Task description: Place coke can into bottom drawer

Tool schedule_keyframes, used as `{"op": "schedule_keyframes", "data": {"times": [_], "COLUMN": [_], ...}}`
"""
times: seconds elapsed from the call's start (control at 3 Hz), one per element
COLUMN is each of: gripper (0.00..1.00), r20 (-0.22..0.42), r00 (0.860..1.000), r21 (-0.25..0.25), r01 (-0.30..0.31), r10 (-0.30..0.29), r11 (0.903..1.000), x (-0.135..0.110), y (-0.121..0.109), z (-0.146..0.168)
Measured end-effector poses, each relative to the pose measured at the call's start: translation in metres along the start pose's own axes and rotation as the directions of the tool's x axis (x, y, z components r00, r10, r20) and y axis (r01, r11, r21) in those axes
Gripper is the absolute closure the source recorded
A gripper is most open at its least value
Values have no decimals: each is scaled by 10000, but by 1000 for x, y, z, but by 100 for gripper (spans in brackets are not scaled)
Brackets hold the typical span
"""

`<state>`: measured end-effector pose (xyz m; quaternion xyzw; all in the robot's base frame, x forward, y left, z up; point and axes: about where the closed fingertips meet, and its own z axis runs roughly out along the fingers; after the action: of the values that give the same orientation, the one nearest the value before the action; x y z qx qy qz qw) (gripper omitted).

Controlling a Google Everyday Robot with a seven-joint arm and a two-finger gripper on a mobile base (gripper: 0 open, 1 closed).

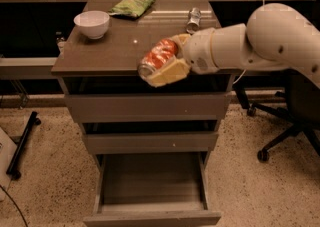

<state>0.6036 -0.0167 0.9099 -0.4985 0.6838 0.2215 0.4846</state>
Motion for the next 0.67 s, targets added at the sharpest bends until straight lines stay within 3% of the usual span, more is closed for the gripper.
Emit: {"op": "schedule_keyframes", "data": {"times": [0.33,0.67], "gripper": [100,100], "r20": [-605,-1170], "r00": [9962,9718], "r21": [-536,-544], "r01": [-664,-2120], "r10": [631,2046], "r11": [9964,9758], "x": [33,83], "y": [60,105], "z": [-28,-33]}}
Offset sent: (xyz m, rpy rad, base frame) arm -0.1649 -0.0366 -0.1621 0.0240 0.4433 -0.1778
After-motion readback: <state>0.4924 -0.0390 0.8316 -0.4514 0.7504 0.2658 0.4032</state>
